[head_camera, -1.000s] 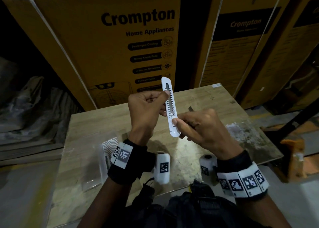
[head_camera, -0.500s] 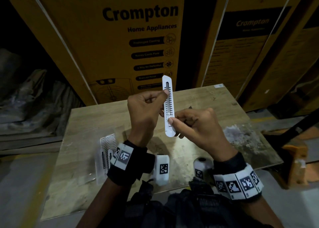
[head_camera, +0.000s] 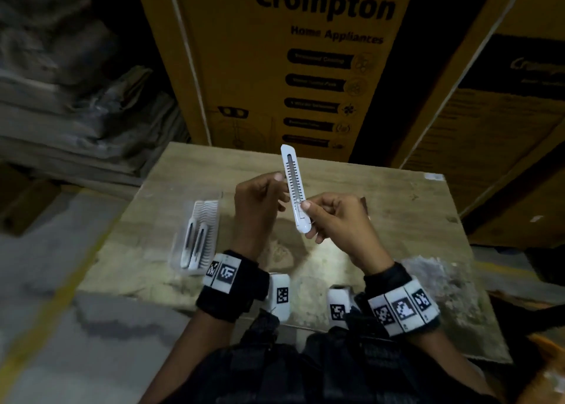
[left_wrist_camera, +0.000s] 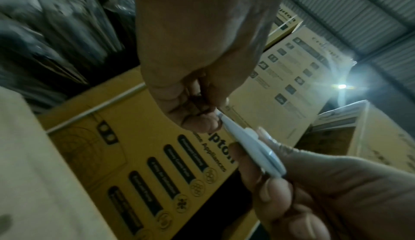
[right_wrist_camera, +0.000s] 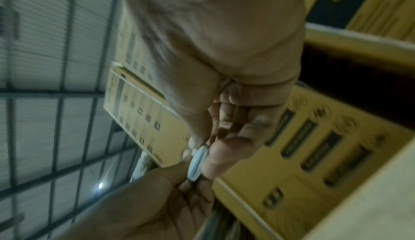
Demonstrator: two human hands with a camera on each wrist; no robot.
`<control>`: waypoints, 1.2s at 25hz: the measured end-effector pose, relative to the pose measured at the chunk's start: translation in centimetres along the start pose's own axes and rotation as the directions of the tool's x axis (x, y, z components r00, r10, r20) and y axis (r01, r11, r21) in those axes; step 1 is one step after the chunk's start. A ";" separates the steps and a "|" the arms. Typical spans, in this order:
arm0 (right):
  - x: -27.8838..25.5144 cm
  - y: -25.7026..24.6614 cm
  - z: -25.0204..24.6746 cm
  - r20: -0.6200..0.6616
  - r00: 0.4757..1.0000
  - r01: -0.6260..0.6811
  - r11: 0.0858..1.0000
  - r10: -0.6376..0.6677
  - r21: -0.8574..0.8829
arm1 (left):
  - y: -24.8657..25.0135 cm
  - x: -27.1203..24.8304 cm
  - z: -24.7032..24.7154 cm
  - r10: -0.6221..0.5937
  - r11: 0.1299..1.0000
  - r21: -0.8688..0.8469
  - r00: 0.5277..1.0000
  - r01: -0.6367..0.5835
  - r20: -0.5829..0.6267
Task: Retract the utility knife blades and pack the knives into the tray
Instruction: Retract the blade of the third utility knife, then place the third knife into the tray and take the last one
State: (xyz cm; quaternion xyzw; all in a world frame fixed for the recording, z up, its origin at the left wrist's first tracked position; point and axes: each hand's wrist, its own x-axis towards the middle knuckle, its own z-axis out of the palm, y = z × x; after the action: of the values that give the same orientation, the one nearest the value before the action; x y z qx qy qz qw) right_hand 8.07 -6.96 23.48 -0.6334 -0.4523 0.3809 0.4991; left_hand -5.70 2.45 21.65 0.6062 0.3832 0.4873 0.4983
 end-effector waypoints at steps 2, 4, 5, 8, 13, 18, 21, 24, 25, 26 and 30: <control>1.0 2.0 1.6 0.019 0.999 -0.038 0.999 0.038 -0.009 | -2.3 -1.1 -1.8 -0.087 0.994 0.062 0.996 0.085 0.030; 2.1 3.9 3.9 0.033 0.994 -0.103 0.995 0.104 -0.012 | -4.3 -2.2 -3.9 -0.158 0.979 0.134 0.987 0.154 0.020; 2.4 4.9 4.7 0.028 0.988 -0.152 0.988 0.152 -0.001 | -5.3 -2.6 -4.6 -0.194 0.969 0.160 0.981 0.190 0.012; 4.0 7.6 8.3 0.051 0.959 -0.277 0.961 0.278 -0.029 | -8.2 -3.2 -8.6 -0.219 0.926 0.292 0.971 0.239 -0.098; 5.5 10.3 14.2 0.047 0.921 -0.380 0.918 0.388 -0.115 | -13.4 -2.5 -16.6 -0.155 0.797 0.547 0.963 0.255 -0.222; 6.8 11.7 21.4 0.068 0.867 -0.469 0.855 0.493 -0.221 | -19.2 -1.1 -22.6 -0.346 0.578 0.737 0.923 0.350 -0.167; 7.7 12.3 25.3 0.006 0.840 -0.520 0.809 0.542 -0.275 | -20.8 0.2 -24.2 -0.397 0.535 0.802 0.917 0.267 -0.041; 8.3 12.8 27.8 -0.073 0.845 -0.519 0.781 0.529 -0.347 | -21.4 0.6 -25.1 -0.401 0.537 0.816 0.916 0.212 0.026; 8.5 12.6 28.4 -0.097 0.851 -0.510 0.766 0.517 -0.392 | -21.4 0.6 -25.4 -0.404 0.543 0.817 0.913 0.194 0.052; 8.9 12.5 29.0 -0.120 0.857 -0.497 0.740 0.502 -0.453 | -21.7 0.5 -25.8 -0.401 0.555 0.812 0.913 0.180 0.072; 9.5 12.0 30.0 -0.187 0.859 -0.473 0.600 0.477 -0.645 | -22.0 0.5 -26.4 -0.407 0.572 0.806 0.906 0.152 0.118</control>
State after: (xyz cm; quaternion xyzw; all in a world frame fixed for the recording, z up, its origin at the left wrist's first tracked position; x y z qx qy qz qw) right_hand -14.77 9.62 5.08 -0.8653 -0.3747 0.3121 0.1163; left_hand -30.82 13.59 1.00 0.7566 0.5703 0.0911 0.3066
